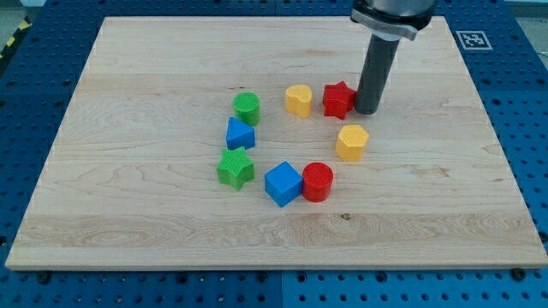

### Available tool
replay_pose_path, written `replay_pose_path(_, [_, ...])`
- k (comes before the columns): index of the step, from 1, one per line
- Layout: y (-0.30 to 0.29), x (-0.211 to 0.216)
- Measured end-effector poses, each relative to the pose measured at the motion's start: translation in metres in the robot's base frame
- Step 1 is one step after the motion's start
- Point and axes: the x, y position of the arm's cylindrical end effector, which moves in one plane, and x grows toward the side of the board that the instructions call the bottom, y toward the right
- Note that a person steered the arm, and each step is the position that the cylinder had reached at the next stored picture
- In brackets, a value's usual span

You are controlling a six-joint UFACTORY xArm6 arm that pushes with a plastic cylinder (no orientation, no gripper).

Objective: Place the green circle in between yellow heart and blue triangle

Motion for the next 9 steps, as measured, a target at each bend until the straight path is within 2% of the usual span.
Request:
replay_pose_path(4, [-0.059, 0.014])
replay_pose_path(5, [-0.020, 0.015])
replay_pose_path(6, [0.021, -0.007])
replay_pose_path(7, [0.026, -0.060])
replay_pose_path(8, [-0.007, -0.082])
replay_pose_path(9, [-0.077, -0.081])
